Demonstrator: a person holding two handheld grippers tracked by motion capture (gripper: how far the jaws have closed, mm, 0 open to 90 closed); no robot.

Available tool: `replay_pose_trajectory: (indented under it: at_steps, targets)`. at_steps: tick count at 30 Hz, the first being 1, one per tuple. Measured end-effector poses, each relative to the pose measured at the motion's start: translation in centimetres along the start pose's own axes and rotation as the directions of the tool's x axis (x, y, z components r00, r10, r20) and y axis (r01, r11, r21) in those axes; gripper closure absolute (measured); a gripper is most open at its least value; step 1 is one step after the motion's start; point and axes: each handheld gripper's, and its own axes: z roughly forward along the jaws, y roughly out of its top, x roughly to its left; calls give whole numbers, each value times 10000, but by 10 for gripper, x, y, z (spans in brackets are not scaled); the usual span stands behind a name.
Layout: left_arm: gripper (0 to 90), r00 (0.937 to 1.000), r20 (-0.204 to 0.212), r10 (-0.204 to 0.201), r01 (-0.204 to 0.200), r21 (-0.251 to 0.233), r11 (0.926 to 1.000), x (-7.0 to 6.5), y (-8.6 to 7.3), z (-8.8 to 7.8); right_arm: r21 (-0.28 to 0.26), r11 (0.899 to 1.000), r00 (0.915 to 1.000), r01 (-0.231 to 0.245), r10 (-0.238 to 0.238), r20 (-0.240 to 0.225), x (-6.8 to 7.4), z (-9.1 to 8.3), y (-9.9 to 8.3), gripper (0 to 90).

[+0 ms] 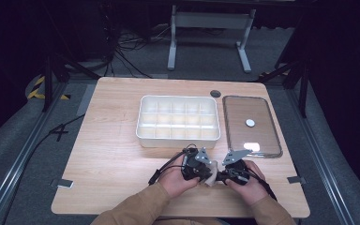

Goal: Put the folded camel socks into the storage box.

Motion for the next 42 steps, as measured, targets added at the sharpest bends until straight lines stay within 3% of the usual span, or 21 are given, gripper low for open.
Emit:
replay_pose_trajectory:
  at_steps: [6, 10, 14, 18, 22, 27, 30, 34, 37, 42]
  targets:
    - [831, 9997, -63, -234, 236, 336, 9992, 1, 0, 8, 4, 9998, 9995, -201, 201, -254, -1, -6, -4, 833]
    - [830, 9996, -55, -281, 283, 439, 9986, 1, -1, 12, -59, 9996, 9995, -289, 288, -160, -1, -21, -8, 831]
    - [829, 9998, -131, -162, 169, 497, 9986, -1, 2, 13, -911, 9956, 9998, -201, 205, 42, 2, -43, -1, 867]
    - [826, 9996, -196, -187, 198, 556, 9983, -2, 2, 13, -1410, 9900, 10000, 89, -91, -9, 8, -38, 12, 872]
    - [819, 9993, -270, -248, 262, 560, 9981, -2, 2, 12, -1207, 9924, 9987, 223, -166, 474, 8, -29, 13, 880]
    - [774, 9996, -176, -234, 241, 372, 9990, -6, 2, 10, -842, 9964, 9977, -127, 182, 649, 2, -28, 5, 877]
    - [731, 10000, 15, -42, 42, 58, 10000, -10, 4, 6, -642, 9978, 9968, -137, 187, 774, 0, -26, 1, 864]
    - [728, 9975, 382, 589, -578, -289, 9979, -19, 8, 8, -587, 9979, 9961, -286, 334, 817, -5, -24, -2, 856]
    - [733, 9970, 489, 602, -598, -95, 9982, -21, 8, 14, -517, 9976, 9961, -468, 505, 725, -8, -22, -3, 853]
    - [745, 9971, 720, 240, -238, -43, 9997, -16, 5, 18, -574, 9955, 9952, -749, 783, 588, -11, -19, -2, 821]
